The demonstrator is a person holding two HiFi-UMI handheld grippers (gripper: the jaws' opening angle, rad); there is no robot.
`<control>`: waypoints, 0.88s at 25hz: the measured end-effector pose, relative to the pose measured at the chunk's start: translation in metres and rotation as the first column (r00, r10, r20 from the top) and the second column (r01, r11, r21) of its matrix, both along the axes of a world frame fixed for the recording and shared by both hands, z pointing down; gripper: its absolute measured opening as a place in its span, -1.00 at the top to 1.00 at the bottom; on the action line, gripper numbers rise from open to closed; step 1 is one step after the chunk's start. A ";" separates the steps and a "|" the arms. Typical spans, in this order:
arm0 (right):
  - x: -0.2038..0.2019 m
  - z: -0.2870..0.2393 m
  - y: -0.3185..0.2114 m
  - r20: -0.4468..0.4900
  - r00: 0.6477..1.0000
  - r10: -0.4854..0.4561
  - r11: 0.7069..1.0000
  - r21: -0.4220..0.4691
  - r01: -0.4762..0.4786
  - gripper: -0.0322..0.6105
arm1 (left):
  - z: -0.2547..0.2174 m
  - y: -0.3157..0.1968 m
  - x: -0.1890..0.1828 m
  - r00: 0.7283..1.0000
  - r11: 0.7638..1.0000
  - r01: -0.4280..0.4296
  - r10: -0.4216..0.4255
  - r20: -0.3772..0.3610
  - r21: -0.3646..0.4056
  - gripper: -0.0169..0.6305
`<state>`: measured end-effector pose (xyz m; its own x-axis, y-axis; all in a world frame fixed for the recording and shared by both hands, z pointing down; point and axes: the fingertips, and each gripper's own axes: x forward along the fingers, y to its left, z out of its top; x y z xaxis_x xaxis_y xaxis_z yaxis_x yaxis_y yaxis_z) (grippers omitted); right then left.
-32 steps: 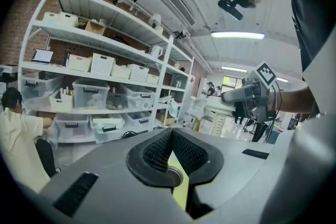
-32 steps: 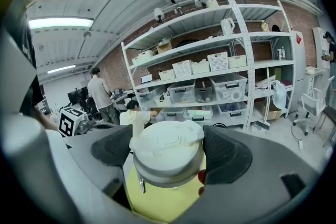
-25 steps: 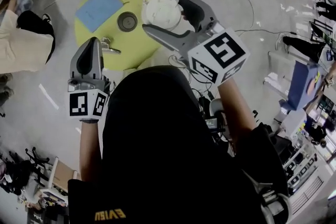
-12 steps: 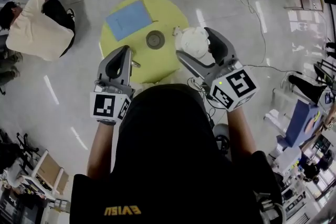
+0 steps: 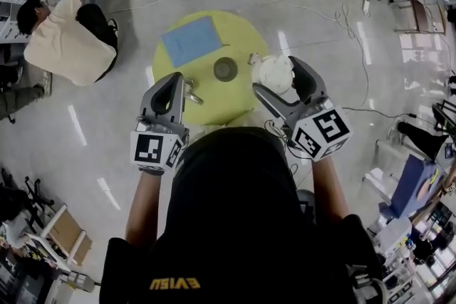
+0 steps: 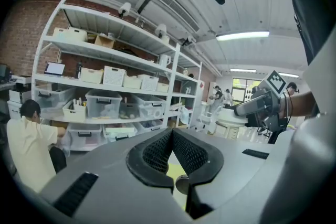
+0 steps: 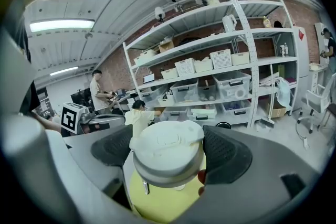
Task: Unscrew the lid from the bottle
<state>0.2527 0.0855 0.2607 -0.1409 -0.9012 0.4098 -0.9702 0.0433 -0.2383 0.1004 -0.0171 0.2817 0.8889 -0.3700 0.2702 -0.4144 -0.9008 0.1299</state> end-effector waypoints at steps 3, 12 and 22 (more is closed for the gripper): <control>-0.001 -0.001 0.000 -0.006 1.000 -0.004 1.000 0.004 0.004 -0.41 | 0.003 0.004 0.002 1.000 1.000 -0.007 0.007 0.001 -0.003 0.89; -0.001 0.001 0.002 -0.010 1.000 0.007 1.000 0.012 -0.007 -0.40 | 0.004 0.007 0.004 1.000 1.000 -0.020 0.020 -0.001 -0.003 0.89; -0.006 -0.001 -0.003 -0.015 1.000 0.000 1.000 0.016 0.000 -0.40 | 0.007 0.005 -0.003 1.000 1.000 -0.016 0.016 0.008 -0.010 0.89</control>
